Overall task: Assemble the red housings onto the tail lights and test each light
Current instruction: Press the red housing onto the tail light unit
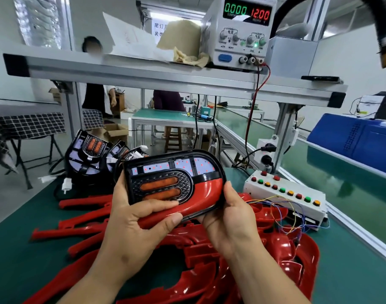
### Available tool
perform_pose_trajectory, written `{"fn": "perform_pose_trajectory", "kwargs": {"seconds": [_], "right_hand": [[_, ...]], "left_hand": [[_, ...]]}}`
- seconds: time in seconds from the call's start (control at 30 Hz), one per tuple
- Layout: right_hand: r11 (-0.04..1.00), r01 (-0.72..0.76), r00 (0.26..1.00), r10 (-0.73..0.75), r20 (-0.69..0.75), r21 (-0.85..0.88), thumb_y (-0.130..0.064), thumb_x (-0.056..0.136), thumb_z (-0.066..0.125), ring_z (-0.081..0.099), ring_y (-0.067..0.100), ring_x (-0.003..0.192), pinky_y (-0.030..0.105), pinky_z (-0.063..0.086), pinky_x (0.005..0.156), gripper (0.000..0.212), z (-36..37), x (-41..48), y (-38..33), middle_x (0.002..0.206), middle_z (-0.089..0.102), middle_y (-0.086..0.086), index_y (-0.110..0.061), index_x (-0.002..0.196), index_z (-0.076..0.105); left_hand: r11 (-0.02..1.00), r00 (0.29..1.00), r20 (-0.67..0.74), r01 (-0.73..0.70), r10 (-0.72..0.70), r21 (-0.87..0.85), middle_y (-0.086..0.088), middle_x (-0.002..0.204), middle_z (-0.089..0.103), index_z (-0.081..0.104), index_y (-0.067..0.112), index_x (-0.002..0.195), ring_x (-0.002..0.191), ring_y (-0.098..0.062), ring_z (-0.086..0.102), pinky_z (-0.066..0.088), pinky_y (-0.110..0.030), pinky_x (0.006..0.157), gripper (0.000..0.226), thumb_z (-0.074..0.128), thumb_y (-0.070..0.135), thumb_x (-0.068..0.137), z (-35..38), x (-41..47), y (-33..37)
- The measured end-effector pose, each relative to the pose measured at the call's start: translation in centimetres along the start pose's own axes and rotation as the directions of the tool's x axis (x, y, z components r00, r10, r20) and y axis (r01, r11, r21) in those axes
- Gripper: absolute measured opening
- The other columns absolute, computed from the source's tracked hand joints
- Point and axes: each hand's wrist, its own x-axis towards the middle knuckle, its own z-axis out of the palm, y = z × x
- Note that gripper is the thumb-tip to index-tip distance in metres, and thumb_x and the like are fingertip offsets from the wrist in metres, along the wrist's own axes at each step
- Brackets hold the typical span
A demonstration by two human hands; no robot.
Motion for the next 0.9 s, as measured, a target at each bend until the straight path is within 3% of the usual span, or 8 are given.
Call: {"fn": "perform_pose_trajectory", "kwargs": {"seconds": [0.1, 0.2, 0.4, 0.57, 0.63, 0.73, 0.8, 0.9], "right_hand": [[0.999, -0.027, 0.999, 0.027, 0.018, 0.047, -0.033, 0.104, 0.033, 0.062, 0.044, 0.111, 0.056, 0.055, 0.083, 0.048, 0.2, -0.1, -0.1, 0.118, 0.064, 0.029, 0.004, 0.128, 0.053], [0.997, -0.026, 0.999, 0.023, 0.046, 0.071, -0.034, 0.104, 0.032, 0.062, 0.043, 0.111, 0.054, 0.056, 0.079, 0.050, 0.1, 0.0, 0.0, 0.117, 0.065, 0.029, 0.005, 0.130, 0.051], [1.000, -0.030, 0.989, 0.031, 0.144, -0.007, -0.049, 0.092, 0.040, 0.059, 0.043, 0.116, 0.056, 0.047, 0.097, 0.063, 0.2, -0.3, 0.2, 0.120, 0.064, 0.027, 0.002, 0.126, 0.057], [0.999, 0.036, 0.987, -0.034, 0.160, -0.007, -0.034, 0.087, 0.051, 0.056, 0.046, 0.116, 0.058, 0.049, 0.092, 0.060, 0.3, -0.4, 0.2, 0.128, 0.057, 0.031, 0.002, 0.134, 0.045], [0.998, 0.056, 0.987, -0.055, 0.152, 0.002, -0.031, 0.092, 0.049, 0.057, 0.044, 0.113, 0.061, 0.048, 0.092, 0.054, 0.3, -0.3, 0.2, 0.128, 0.056, 0.031, 0.003, 0.134, 0.044], [0.998, 0.053, 0.989, -0.057, 0.134, 0.040, -0.029, 0.093, 0.048, 0.048, 0.050, 0.124, 0.069, 0.037, 0.101, 0.054, 0.3, -0.2, 0.2, 0.132, 0.051, 0.034, 0.005, 0.134, 0.042], [0.996, 0.064, 0.987, -0.072, 0.141, 0.056, -0.030, 0.087, 0.051, 0.047, 0.050, 0.125, 0.069, 0.034, 0.103, 0.059, 0.3, -0.2, 0.4, 0.132, 0.052, 0.033, 0.004, 0.134, 0.042], [0.989, 0.128, 0.977, -0.139, 0.162, 0.080, -0.028, 0.087, 0.051, 0.055, 0.040, 0.112, 0.063, 0.041, 0.102, 0.055, 0.4, -0.3, 0.4, 0.122, 0.057, 0.027, 0.001, 0.133, 0.044]], "left_hand": [[1.000, 1.000, 0.021, 0.012, -0.012, 0.003, 0.015, 0.147, 0.035, 0.076, 0.049, 0.085, 0.124, 0.006, 0.049, 0.034, 0.002, 0.096, 0.023, 0.076, 0.049, 0.062, 0.1, 0.2, 0.0], [1.000, 1.000, 0.001, -0.019, 0.019, 0.005, 0.014, 0.146, 0.039, 0.076, 0.048, 0.089, 0.124, 0.006, 0.049, 0.033, -0.001, 0.100, 0.024, 0.075, 0.047, 0.065, 0.4, 0.1, -0.1], [1.000, 1.000, -0.017, 0.021, -0.021, 0.004, 0.037, 0.139, 0.026, 0.074, 0.055, 0.088, 0.126, 0.011, 0.043, 0.027, 0.004, 0.098, 0.024, 0.070, 0.052, 0.064, 0.6, -0.1, -0.1], [1.000, 1.000, -0.007, 0.015, -0.015, 0.009, 0.043, 0.140, 0.020, 0.075, 0.052, 0.085, 0.129, 0.017, 0.035, 0.026, 0.007, 0.096, 0.018, 0.082, 0.045, 0.070, 0.2, -0.1, 0.0], [1.000, 1.000, -0.020, 0.003, -0.003, -0.009, 0.036, 0.143, 0.022, 0.073, 0.054, 0.093, 0.130, 0.017, 0.034, 0.026, 0.006, 0.096, 0.018, 0.078, 0.047, 0.077, 0.1, 0.0, 0.1], [0.974, 0.994, -0.075, 0.060, -0.078, -0.217, 0.013, 0.139, 0.045, 0.050, 0.060, 0.111, 0.124, 0.003, 0.050, 0.042, -0.008, 0.095, 0.054, 0.076, 0.045, 0.066, 0.3, 0.2, 0.1], [0.884, 0.977, -0.093, 0.133, -0.194, -0.449, 0.012, 0.132, 0.055, 0.039, 0.053, 0.121, 0.121, -0.006, 0.057, 0.050, -0.023, 0.093, 0.078, 0.082, 0.029, 0.061, 0.5, 0.5, -0.4], [0.752, 0.947, 0.094, 0.302, -0.307, -0.585, 0.009, 0.136, 0.059, 0.041, 0.045, 0.137, 0.125, -0.016, 0.057, 0.045, -0.038, 0.100, 0.088, 0.081, 0.020, 0.064, 0.3, 0.6, -1.0]]}}
